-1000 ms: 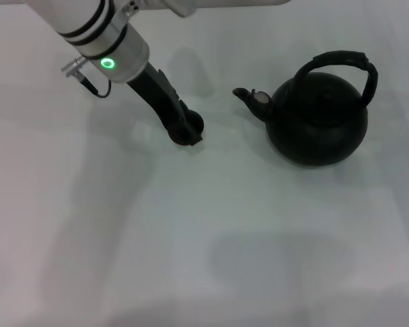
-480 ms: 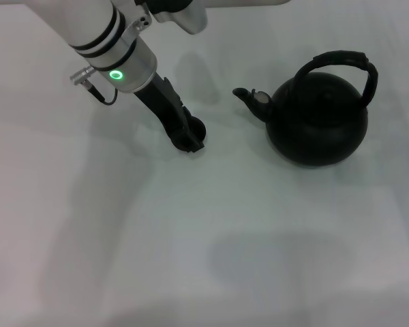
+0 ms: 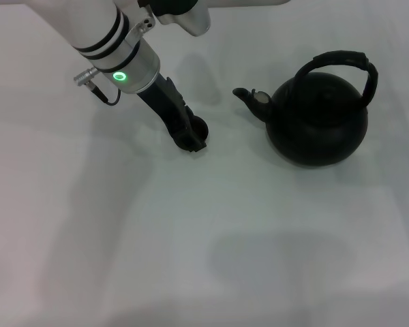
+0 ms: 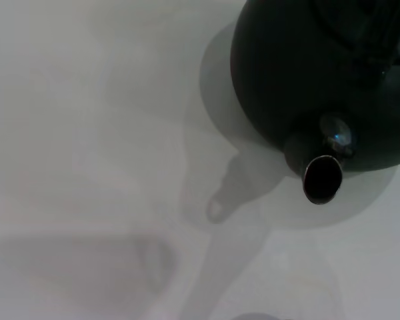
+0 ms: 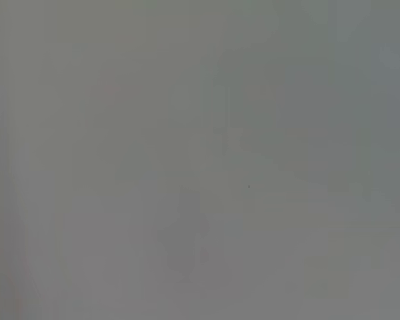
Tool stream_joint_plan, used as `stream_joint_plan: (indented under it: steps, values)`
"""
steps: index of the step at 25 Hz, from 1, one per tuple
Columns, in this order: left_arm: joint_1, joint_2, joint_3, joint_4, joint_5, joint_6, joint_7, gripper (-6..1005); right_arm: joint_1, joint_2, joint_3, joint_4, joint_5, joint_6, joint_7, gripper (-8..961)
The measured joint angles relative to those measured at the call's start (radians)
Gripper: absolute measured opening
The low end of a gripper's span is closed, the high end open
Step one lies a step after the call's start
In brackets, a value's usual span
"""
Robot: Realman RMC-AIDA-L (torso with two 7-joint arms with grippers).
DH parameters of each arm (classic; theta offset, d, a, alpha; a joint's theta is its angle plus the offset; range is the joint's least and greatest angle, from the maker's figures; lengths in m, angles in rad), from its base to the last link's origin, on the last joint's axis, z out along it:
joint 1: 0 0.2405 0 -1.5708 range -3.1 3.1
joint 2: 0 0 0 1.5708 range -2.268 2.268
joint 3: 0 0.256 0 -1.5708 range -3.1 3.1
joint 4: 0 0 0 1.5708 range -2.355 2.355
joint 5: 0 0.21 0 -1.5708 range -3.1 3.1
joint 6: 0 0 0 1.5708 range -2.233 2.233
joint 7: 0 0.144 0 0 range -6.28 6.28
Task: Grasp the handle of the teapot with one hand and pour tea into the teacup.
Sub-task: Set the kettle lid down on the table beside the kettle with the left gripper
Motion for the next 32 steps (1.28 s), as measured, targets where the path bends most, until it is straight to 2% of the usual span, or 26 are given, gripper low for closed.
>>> stream_joint_plan:
  steps: [23,28,32]
  values:
    - [-0.001,0.0,0.0,0.015,0.002,0.002,-0.014,715,-0.003,0.0,-0.003,0.0,0.0,0.0,0.0,870]
    - [-0.005,0.0,0.0,0.015,0.001,-0.001,-0.016,826,-0.003,0.0,-0.005,0.0,0.0,-0.001,0.0,870]
    - [-0.016,0.002,0.0,0.015,-0.005,-0.002,-0.016,863,-0.004,0.0,-0.004,0.0,0.0,-0.001,0.0,870]
